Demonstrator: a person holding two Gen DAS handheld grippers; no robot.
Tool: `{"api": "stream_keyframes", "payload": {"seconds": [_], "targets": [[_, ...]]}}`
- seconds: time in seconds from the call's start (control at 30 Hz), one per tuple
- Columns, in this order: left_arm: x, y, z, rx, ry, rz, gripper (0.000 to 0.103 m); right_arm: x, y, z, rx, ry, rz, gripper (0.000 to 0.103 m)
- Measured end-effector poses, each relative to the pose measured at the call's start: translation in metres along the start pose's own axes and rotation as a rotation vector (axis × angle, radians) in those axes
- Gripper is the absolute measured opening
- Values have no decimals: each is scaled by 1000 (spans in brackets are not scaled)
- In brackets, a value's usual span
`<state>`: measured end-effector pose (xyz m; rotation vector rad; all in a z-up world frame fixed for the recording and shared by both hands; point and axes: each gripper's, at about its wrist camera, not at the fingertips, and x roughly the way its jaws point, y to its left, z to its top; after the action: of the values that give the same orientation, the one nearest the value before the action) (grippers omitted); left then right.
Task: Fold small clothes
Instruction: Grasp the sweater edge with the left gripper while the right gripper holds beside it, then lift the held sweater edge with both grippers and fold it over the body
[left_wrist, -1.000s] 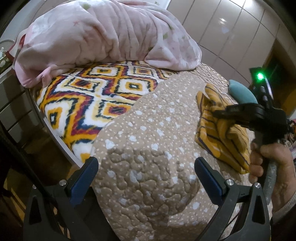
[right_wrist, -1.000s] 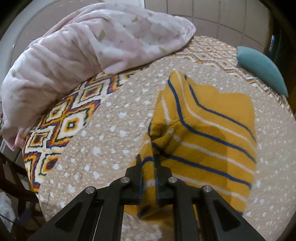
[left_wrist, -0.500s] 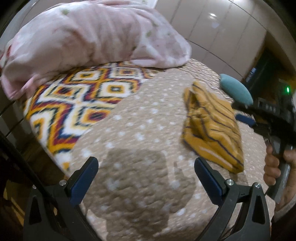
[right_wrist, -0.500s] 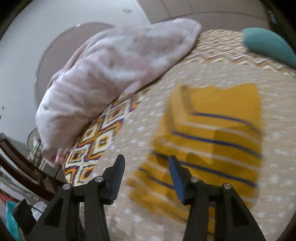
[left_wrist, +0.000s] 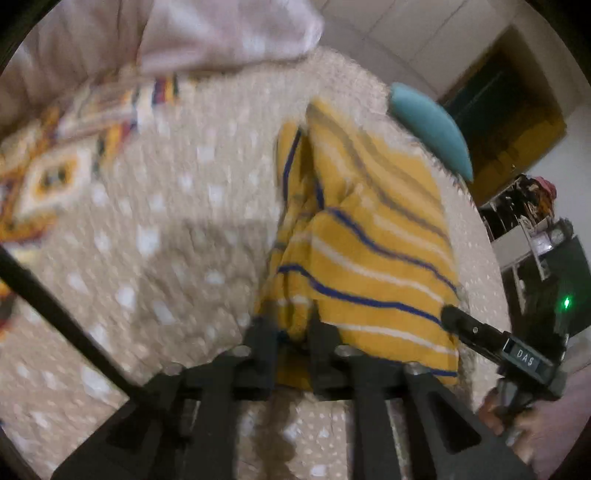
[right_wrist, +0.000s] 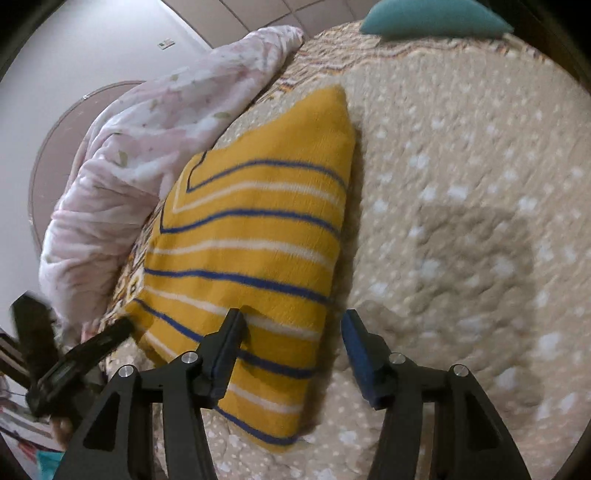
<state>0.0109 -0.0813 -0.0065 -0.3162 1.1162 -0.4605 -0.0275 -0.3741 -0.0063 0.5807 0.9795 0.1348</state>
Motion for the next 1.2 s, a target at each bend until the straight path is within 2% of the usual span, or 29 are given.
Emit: {"api": "stream_keyframes", "payload": {"seconds": [0.1,0.17,0.2,0.23,0.37,0.4,0.43,0.47,0.5,0.53,0.57,0.63,0.67,0.7,0.77,0.8,0.83,0.9,0.93,1.07,1.17,1.2], "targets": [[-12,8,-18,-42,-42,-39,11,8,0,-4,19,13,46,61],[-14,15,-29,-77,-35,-52,10,8,0,-9,18,16,69,62],[-13,18,-35,-83,-17,-38,1,9,1,-12,10,19,76,63],[-13,18,-36,-70,-4,-9,0,9,0,-13,2,22,84,63],[-28,14,-28,-14,-10,-52,2,6,-7,-8,13,4,105,63],[-35,12,-23,-10,-38,-75,7,5,-8,-6,16,-7,107,63],[-39,12,-19,-9,-58,-87,27,6,-10,-4,17,-11,111,65],[-42,11,-13,-11,-83,-99,42,9,-12,-2,19,-9,117,65],[-44,11,-7,-16,-119,-95,68,13,-13,-2,22,-5,123,66],[-44,10,-1,-21,-152,-86,76,16,-13,-2,26,-6,129,66],[-42,8,6,-17,-182,-81,77,19,-13,-1,29,-14,134,66],[-21,0,23,20,-164,-77,82,24,-8,0,30,-33,134,68],[-11,-4,27,39,-137,-71,82,26,-6,2,34,-35,134,68],[9,-7,34,58,-90,-47,82,30,-5,5,47,-29,136,64],[32,-10,37,64,-13,-26,60,36,-10,12,94,-4,168,46],[40,-13,36,54,22,-43,41,37,-15,15,123,12,199,32],[39,-18,35,45,24,-48,36,35,-19,17,140,19,221,25],[27,-38,31,71,7,-58,28,20,-21,19,117,2,238,22],[22,-46,28,86,5,-71,27,11,-20,19,99,-13,235,21],[15,-70,8,122,24,-107,30,-28,-30,16,81,-73,218,21],[26,-66,-4,121,74,-30,32,-34,-39,8,37,-47,74,33],[22,-61,-8,116,70,-37,33,-37,-41,3,22,-32,38,35]]}}
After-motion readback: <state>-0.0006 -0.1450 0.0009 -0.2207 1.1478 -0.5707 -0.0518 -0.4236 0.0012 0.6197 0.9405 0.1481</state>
